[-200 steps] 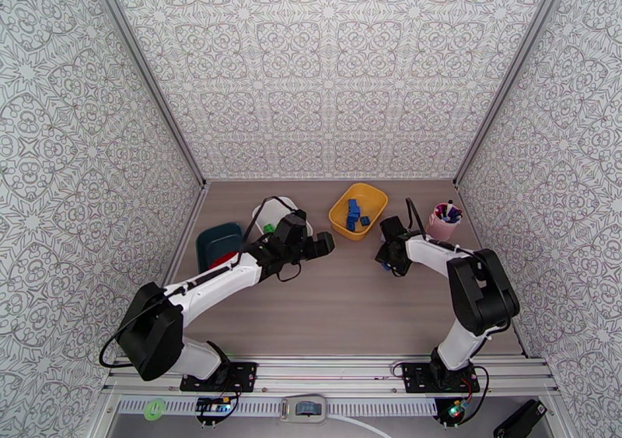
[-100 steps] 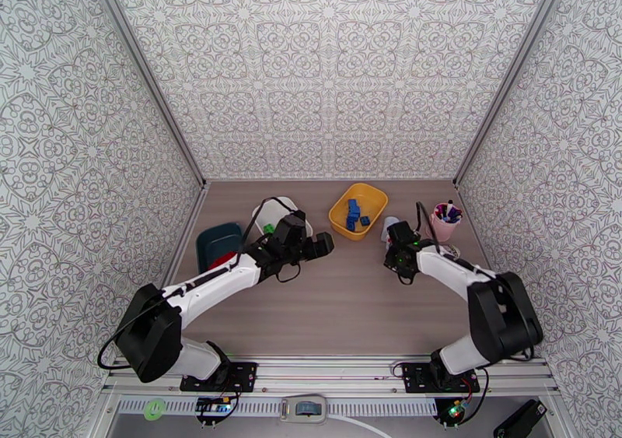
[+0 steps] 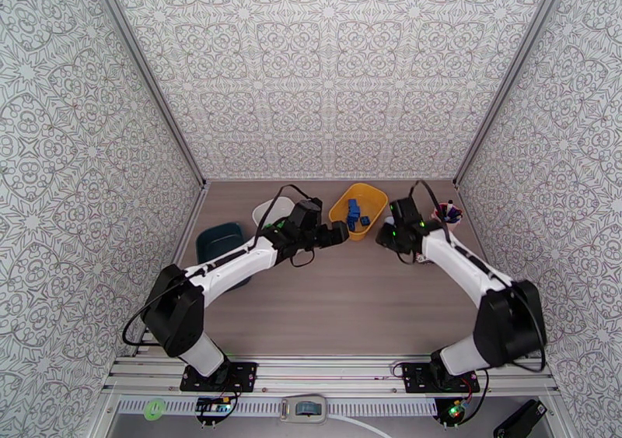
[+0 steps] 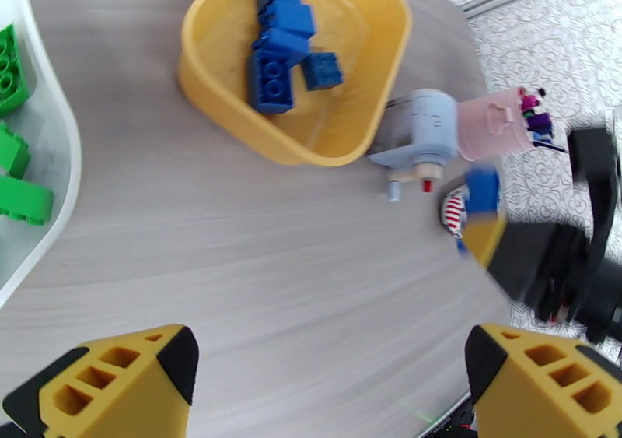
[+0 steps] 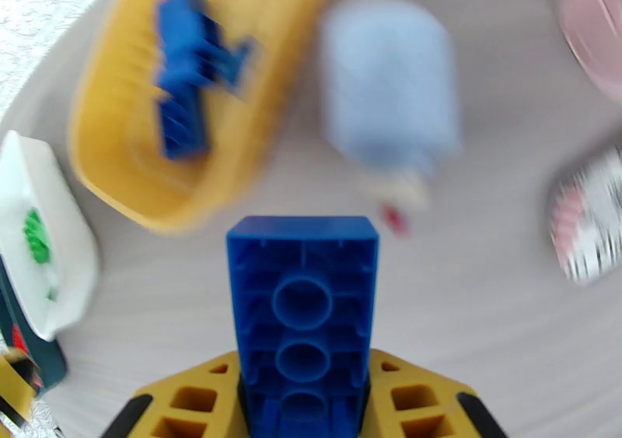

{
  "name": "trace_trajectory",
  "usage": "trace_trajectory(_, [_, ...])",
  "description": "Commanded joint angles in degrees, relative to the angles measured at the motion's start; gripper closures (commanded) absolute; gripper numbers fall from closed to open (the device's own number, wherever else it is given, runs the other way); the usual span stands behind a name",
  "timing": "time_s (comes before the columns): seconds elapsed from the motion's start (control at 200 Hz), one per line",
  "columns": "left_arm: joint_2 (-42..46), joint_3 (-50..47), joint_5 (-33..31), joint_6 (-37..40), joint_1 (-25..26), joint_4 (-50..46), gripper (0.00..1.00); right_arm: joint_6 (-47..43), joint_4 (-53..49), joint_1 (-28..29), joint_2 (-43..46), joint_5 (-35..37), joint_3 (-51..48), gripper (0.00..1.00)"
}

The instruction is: Sort the legos into containers by color

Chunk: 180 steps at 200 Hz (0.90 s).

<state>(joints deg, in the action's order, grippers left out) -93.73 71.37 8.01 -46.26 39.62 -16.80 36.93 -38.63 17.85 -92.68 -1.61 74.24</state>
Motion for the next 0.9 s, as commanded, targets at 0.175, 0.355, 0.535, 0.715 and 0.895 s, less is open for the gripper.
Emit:
trace_trajectory(0.175, [11.2, -4.8, -5.9, 1.5, -0.4, -8.0, 0.03, -3.3, -10.2, -1.4, -20.6, -1.3, 27.9, 0.51])
trace_trajectory(0.355, [18.9, -10.5, -8.5, 0.8, -2.5, -9.9, 0.01, -4.9, -13.2, -1.4, -24.9, -1.6, 35.6, 0.34])
trace_trajectory(0.535, [24.7, -14.0, -9.7, 1.5, -5.9, -12.2, 0.01, -7.3, -9.2, -1.4, -17.6, -0.8, 27.1, 0.24])
trace_trajectory(0.715, [29.2, -15.3, -9.6, 3.0, -10.0, -14.5, 0.01, -11.2, -5.9, -1.4, -8.6, 1.0, 17.3, 0.16])
trace_trajectory(0.895, [33.5, -14.2, -10.0, 5.8, -13.8, -16.8, 0.01, -14.6, -3.2, -1.4, 0.2, 2.5, 9.1, 0.13])
